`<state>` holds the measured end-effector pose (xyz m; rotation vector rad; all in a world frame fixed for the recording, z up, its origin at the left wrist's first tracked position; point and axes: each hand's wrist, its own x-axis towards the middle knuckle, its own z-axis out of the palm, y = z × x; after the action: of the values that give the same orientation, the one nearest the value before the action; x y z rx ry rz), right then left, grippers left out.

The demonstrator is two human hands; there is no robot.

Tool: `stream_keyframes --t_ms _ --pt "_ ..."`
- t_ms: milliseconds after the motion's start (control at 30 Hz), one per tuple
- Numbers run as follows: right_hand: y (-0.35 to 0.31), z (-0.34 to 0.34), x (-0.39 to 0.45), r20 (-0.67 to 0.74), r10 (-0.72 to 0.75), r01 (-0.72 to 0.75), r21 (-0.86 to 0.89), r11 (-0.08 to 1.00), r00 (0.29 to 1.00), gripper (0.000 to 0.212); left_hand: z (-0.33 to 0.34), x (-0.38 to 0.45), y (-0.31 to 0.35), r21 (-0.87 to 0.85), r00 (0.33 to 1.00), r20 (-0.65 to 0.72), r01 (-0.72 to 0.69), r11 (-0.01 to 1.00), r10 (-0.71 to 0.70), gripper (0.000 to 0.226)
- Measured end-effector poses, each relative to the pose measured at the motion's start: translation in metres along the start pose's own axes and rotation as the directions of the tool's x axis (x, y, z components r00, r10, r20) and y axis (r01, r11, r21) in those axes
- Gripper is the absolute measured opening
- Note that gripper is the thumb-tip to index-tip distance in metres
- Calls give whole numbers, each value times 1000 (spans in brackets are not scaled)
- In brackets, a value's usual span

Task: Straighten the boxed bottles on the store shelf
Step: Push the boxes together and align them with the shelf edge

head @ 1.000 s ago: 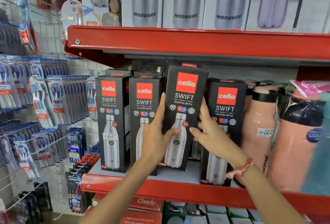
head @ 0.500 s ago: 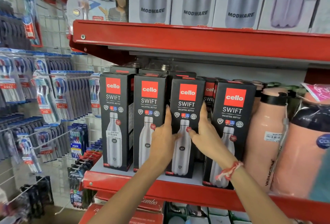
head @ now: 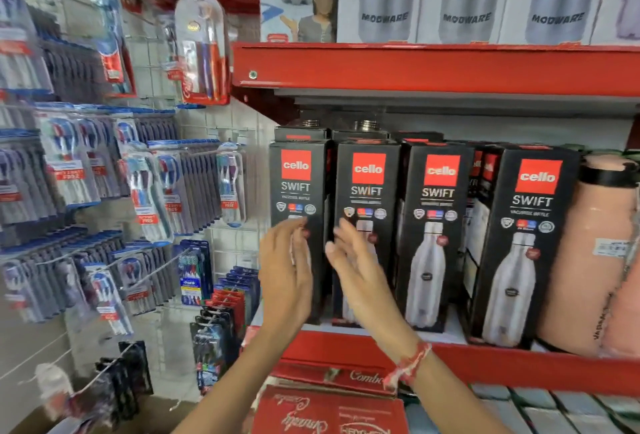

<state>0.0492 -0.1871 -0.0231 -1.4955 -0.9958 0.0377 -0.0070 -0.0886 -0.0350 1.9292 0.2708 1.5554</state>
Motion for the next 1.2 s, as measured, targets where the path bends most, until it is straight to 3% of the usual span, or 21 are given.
stream_keyframes --t_ms 133,233,367,567,733,833,933,1000,1067,1133,1200 --pt "34 42 -4 39 263 -263 3 965 964 71 -18 -2 -36 -103 953 161 274 956 -256 56" --pt "40 58 -1 75 247 -250 25 968 966 68 -29 -2 -57 -201 853 433 406 891 -291 58" --pt "39 64 0 68 216 -221 75 972 974 61 -44 -3 -73 -180 773 567 454 873 -285 63" --pt "38 58 -14 144 249 -259 52 964 958 69 -72 -9 -79 -163 758 598 433 886 -261 58" --pt "35 54 -20 185 259 -264 7 964 948 69 -79 -14 -70 -145 768 578 428 892 -274 60" --pt "34 48 -24 131 252 -252 -17 968 959 66 -74 -19 -65 -114 803 522 401 909 -289 52" --pt "39 36 -31 -122 203 -202 17 979 972 48 -66 -28 -51 -4 956 216 203 979 -197 49" --pt "41 23 -36 -353 111 -137 -49 989 929 36 -57 -34 -38 -46 996 72 49 998 -45 39" --pt "44 9 -38 -461 91 -138 -70 988 882 32 -43 -43 -24 -166 979 203 45 985 -10 35" --pt "51 -3 -38 -439 153 -194 -51 980 885 47 -25 -54 -10 -213 874 466 265 940 -141 44" --pt "58 -10 -36 -336 287 -290 43 956 897 63 -7 -60 -5 -173 763 584 451 875 -278 64"
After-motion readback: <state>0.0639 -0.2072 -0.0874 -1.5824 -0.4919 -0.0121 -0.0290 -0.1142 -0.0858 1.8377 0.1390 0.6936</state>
